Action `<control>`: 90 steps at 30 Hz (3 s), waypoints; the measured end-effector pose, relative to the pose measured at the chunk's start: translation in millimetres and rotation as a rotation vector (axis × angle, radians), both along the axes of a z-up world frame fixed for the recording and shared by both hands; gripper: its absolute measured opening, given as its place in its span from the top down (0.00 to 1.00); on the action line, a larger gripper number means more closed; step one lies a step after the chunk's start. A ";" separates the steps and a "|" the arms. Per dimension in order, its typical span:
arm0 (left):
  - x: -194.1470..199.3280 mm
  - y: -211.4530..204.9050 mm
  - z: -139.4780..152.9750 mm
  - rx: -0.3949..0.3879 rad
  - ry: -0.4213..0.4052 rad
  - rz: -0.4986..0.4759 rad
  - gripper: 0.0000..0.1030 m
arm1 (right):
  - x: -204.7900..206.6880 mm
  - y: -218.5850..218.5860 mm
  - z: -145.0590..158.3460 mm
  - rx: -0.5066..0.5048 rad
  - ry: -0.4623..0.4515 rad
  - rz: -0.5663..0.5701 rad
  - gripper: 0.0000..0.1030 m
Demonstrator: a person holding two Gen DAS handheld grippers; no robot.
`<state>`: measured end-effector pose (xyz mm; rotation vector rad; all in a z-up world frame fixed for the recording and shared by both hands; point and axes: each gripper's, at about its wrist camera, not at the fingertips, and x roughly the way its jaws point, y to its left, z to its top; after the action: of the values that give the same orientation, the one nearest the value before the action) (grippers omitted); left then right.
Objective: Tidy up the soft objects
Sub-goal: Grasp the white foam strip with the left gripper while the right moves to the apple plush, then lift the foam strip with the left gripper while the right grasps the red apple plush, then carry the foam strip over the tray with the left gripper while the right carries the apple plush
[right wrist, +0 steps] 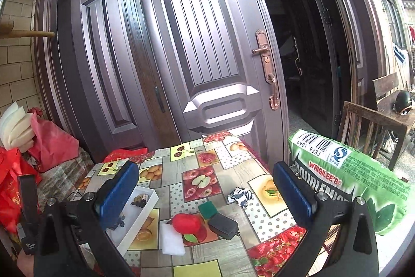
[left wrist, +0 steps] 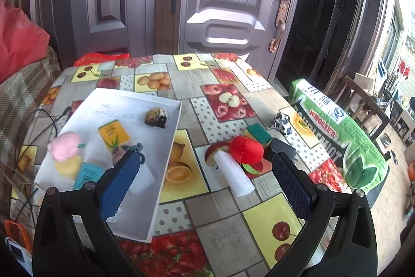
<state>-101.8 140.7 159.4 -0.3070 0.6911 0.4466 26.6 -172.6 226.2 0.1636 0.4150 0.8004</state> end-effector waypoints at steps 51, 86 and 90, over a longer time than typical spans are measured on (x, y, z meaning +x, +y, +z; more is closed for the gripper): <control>-56.0 13.2 -34.2 -0.028 0.079 0.267 0.81 | 6.1 236.0 -194.0 -0.637 0.087 0.603 0.42; -98.1 -2.3 115.9 0.287 -0.169 0.151 0.81 | -66.5 98.3 71.4 0.102 -0.261 0.456 0.42; -111.3 2.4 131.6 0.316 -0.206 0.157 0.81 | -77.8 97.7 80.1 0.142 -0.282 0.458 0.42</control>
<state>-213.1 143.0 291.0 -0.1060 0.3882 0.6554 -51.3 -74.8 306.3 0.0846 0.1256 1.2870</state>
